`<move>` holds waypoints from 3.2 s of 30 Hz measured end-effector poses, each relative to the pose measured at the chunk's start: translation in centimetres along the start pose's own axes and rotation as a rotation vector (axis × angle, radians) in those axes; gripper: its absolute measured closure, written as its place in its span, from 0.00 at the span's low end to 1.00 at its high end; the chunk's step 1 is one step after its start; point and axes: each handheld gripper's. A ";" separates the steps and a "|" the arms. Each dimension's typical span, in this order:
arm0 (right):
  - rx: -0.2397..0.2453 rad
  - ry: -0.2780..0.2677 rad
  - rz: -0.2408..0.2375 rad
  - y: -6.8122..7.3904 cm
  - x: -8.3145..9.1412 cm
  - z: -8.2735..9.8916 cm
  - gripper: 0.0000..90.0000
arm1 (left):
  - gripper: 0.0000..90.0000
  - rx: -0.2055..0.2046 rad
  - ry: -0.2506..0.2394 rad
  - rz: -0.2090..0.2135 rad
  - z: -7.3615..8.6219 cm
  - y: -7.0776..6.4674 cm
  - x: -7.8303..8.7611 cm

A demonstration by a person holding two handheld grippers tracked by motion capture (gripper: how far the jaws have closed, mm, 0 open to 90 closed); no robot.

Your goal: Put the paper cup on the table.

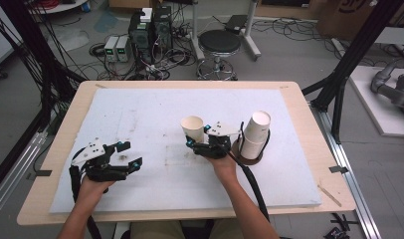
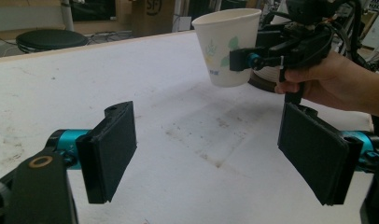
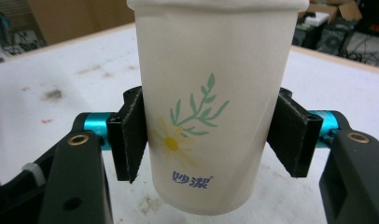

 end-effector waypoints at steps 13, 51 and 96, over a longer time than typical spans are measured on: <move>-0.057 0.108 0.010 -0.5 -1.5 1.0 0.40 | 0.22 0.001 0.010 -0.006 0.1 0.1 0.0; -0.061 0.219 -0.060 0.7 4.3 1.2 0.24 | 0.19 0.021 0.026 -0.011 0.1 -0.1 -0.3; 0.032 -0.046 0.170 1.9 23.4 2.8 0.23 | 0.19 0.015 -0.056 -0.017 -0.5 -1.0 0.8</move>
Point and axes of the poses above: each handheld gripper's, and its own axes: x roughly backward along the jaws, z roughly out of its underside, y roughly to its left, and after that the axes turned 14 degrees about -z, right-handed
